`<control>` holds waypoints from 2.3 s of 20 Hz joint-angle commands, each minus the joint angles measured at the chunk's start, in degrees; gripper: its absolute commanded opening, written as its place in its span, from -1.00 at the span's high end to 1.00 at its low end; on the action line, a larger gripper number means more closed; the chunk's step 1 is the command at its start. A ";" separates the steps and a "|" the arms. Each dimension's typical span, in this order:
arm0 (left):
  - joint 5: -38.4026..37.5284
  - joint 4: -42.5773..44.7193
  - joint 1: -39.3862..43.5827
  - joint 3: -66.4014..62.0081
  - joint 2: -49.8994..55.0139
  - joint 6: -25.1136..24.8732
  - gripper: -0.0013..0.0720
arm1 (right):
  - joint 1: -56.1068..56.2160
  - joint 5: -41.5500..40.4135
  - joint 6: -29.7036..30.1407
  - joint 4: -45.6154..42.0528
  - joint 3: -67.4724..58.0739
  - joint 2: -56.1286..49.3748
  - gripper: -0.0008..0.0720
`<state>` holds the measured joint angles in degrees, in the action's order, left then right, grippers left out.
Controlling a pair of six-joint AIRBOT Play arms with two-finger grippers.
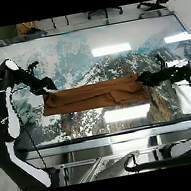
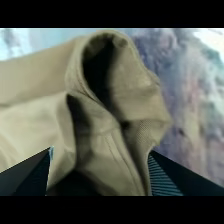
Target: Fold the shirts.
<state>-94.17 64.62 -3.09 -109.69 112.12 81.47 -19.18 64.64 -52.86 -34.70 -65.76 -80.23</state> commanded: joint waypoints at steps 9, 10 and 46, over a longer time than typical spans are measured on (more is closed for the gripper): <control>3.21 -6.86 5.68 -0.09 0.04 -0.04 0.65 | 3.02 4.44 0.76 0.04 -1.99 0.07 0.92; 4.85 -9.31 6.80 -0.09 0.07 -0.20 0.92 | 3.02 4.42 0.37 0.00 -2.84 2.56 0.93; 5.35 -75.21 -3.96 -5.27 -21.81 -18.71 0.92 | 47.58 -15.67 -10.01 0.37 -25.59 0.39 0.92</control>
<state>-84.99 -5.37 0.34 -115.00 96.31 64.71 17.19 65.87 -64.62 -33.78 -91.37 -73.36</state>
